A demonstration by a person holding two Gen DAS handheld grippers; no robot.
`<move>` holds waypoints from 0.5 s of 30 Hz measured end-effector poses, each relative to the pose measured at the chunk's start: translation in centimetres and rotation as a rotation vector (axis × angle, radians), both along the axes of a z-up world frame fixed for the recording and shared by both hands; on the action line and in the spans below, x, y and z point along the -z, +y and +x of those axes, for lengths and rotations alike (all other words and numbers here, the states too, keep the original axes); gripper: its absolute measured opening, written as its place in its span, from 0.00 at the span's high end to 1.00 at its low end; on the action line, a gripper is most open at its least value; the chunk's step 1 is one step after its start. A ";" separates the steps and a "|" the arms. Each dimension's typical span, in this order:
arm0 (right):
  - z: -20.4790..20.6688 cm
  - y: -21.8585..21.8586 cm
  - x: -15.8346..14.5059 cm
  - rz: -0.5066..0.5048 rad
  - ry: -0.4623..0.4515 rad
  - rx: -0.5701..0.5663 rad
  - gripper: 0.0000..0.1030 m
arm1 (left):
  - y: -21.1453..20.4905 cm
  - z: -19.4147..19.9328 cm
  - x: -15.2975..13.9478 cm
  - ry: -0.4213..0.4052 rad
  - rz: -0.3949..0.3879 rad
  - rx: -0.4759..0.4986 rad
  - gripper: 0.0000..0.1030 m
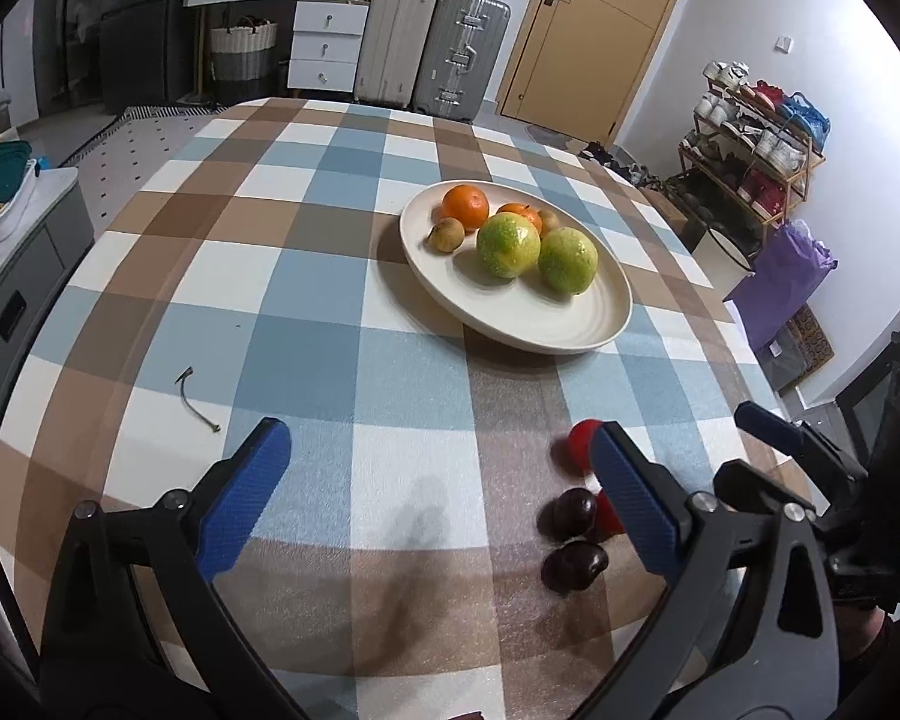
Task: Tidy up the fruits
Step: 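Withdraw both tools toward the tomatoes and plums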
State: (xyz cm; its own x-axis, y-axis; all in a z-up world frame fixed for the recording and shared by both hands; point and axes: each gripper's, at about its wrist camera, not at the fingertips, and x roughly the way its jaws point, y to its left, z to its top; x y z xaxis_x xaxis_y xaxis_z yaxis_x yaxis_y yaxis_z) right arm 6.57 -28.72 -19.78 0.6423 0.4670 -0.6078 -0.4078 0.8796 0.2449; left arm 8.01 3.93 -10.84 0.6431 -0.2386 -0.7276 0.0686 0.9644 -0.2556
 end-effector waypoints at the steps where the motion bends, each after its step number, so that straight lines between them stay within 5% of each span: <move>1: 0.0 0.1 0.3 0.003 0.009 -0.003 0.06 | 0.0 -0.1 0.1 -0.001 0.000 0.000 0.02; 15: -0.2 2.2 2.9 -0.091 0.061 -0.047 0.12 | 1.3 -0.7 2.0 0.048 -0.034 -0.007 0.02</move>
State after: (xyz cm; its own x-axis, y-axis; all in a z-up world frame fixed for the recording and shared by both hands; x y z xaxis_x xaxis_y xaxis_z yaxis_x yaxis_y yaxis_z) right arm 6.37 -26.57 -22.67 0.5816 0.4362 -0.6866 -0.4355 0.8799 0.1902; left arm 7.34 5.21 -12.85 0.6096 -0.2594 -0.7491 0.0485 0.9554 -0.2915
